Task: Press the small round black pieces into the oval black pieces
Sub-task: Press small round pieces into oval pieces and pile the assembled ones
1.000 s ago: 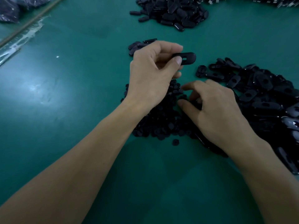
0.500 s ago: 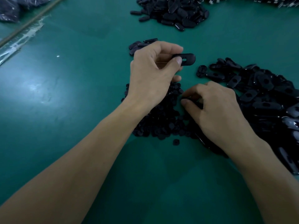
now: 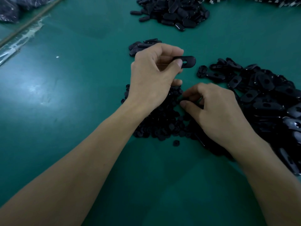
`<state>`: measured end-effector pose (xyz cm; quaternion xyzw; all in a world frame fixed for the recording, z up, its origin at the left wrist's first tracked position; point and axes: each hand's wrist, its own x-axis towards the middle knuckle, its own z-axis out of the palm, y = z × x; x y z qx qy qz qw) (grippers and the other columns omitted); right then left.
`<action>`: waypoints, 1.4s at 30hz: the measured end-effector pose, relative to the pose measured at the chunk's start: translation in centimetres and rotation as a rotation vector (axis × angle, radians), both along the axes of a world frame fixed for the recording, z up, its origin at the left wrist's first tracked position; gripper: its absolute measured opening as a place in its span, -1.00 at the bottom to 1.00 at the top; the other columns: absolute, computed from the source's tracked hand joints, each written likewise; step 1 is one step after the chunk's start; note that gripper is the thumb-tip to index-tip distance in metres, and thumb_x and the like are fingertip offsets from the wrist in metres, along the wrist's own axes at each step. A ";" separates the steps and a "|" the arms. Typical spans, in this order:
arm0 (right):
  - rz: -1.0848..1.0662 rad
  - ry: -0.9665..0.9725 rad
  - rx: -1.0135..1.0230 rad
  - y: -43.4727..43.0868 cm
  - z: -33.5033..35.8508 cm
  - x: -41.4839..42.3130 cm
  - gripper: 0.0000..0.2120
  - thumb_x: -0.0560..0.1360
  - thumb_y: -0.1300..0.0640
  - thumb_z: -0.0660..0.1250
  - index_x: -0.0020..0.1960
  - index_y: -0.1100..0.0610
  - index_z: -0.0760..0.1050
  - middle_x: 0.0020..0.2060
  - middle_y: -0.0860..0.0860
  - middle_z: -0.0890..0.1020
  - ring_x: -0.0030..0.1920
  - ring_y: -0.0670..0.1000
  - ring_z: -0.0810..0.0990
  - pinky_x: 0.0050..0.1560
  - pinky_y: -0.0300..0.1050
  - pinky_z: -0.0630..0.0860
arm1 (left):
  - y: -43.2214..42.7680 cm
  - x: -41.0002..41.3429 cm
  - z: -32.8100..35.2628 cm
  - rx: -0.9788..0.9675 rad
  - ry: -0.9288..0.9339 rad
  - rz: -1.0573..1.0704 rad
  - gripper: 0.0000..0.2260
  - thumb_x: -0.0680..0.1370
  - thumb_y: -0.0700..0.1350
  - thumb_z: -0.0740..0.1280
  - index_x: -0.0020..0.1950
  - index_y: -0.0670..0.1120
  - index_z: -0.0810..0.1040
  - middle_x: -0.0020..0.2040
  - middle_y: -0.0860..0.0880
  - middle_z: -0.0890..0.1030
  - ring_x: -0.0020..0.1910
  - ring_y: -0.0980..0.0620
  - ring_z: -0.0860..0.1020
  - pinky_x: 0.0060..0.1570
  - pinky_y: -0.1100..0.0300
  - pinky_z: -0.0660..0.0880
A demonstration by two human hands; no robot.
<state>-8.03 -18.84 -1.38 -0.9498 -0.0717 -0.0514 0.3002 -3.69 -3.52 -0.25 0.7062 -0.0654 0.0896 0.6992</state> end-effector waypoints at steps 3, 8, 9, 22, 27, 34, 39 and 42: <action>0.005 0.005 -0.008 0.0 0.1 0.0 -0.89 0.54 -0.03 0.41 0.04 -0.04 0.62 -0.09 -0.01 0.57 -0.04 0.06 0.53 0.05 0.11 0.52 | 0.0 0.0 0.0 0.004 0.003 -0.004 -0.85 0.57 -0.33 0.40 -0.03 -0.08 0.63 -0.11 -0.10 0.70 -0.11 -0.04 0.71 -0.25 0.17 0.65; 0.009 0.032 -0.076 0.3 0.3 0.0 -0.94 0.58 -0.03 0.36 0.01 -0.07 0.56 -0.07 -0.05 0.50 -0.03 0.02 0.46 -0.06 0.00 0.40 | 0.0 -0.1 0.0 -0.003 0.009 -0.008 -0.84 0.57 -0.34 0.40 -0.04 -0.07 0.63 -0.12 -0.10 0.69 -0.11 -0.04 0.71 -0.26 0.15 0.66; 0.014 0.032 -0.084 0.3 0.3 0.0 -0.96 0.58 -0.02 0.35 0.00 -0.07 0.54 -0.07 -0.06 0.49 -0.03 0.01 0.45 -0.08 -0.02 0.37 | 0.0 -0.1 0.0 -0.006 0.007 -0.007 -0.85 0.57 -0.34 0.40 -0.03 -0.08 0.64 -0.12 -0.09 0.69 -0.11 -0.04 0.71 -0.26 0.15 0.66; 0.027 -0.119 0.131 -0.2 -0.1 0.1 -0.85 0.60 0.16 0.36 0.16 0.07 0.59 -0.15 -0.20 0.60 -0.14 -0.22 0.53 -0.07 -0.52 0.36 | 0.1 0.1 -0.5 0.071 -0.047 0.007 -0.84 0.52 -0.32 0.46 0.04 -0.11 0.65 -0.12 -0.05 0.72 -0.19 0.03 0.72 -0.18 0.16 0.66; 0.038 -0.221 0.131 -0.4 0.0 0.3 -0.89 0.60 0.18 0.36 0.04 0.06 0.66 -0.14 -0.08 0.67 -0.12 -0.14 0.58 -0.05 -0.39 0.45 | 0.2 0.1 -0.5 0.107 -0.063 0.017 -0.84 0.49 -0.31 0.49 0.02 -0.11 0.66 -0.16 -0.02 0.71 -0.25 0.04 0.70 -0.19 0.12 0.67; -0.018 -0.368 0.253 -0.4 0.2 0.1 -0.89 0.60 0.15 0.35 0.06 0.05 0.65 -0.24 -0.16 0.64 -0.25 -0.11 0.61 -0.21 -0.25 0.51 | 0.1 0.1 -0.5 0.163 -0.066 0.004 -0.86 0.49 -0.29 0.50 -0.02 -0.09 0.68 -0.19 -0.01 0.72 -0.22 0.06 0.71 -0.15 0.10 0.68; -0.052 -0.372 0.324 -0.3 0.5 0.1 -0.88 0.58 0.13 0.39 0.08 0.00 0.65 -0.12 -0.30 0.62 -0.12 -0.23 0.64 -0.06 -0.41 0.51 | 0.0 -0.1 -0.5 0.225 -0.076 -0.029 -0.88 0.51 -0.29 0.48 -0.02 -0.08 0.70 -0.21 0.00 0.72 -0.24 0.06 0.71 -0.10 0.06 0.68; -0.044 -0.362 0.378 -0.3 0.6 0.1 -0.80 0.56 0.17 0.41 0.11 -0.08 0.59 -0.13 -0.26 0.64 -0.11 -0.19 0.67 -0.02 -0.32 0.57 | -0.1 -0.1 -0.5 0.274 -0.095 -0.043 -0.85 0.50 -0.27 0.49 -0.05 -0.03 0.69 -0.20 0.03 0.72 -0.21 0.09 0.71 -0.06 0.07 0.67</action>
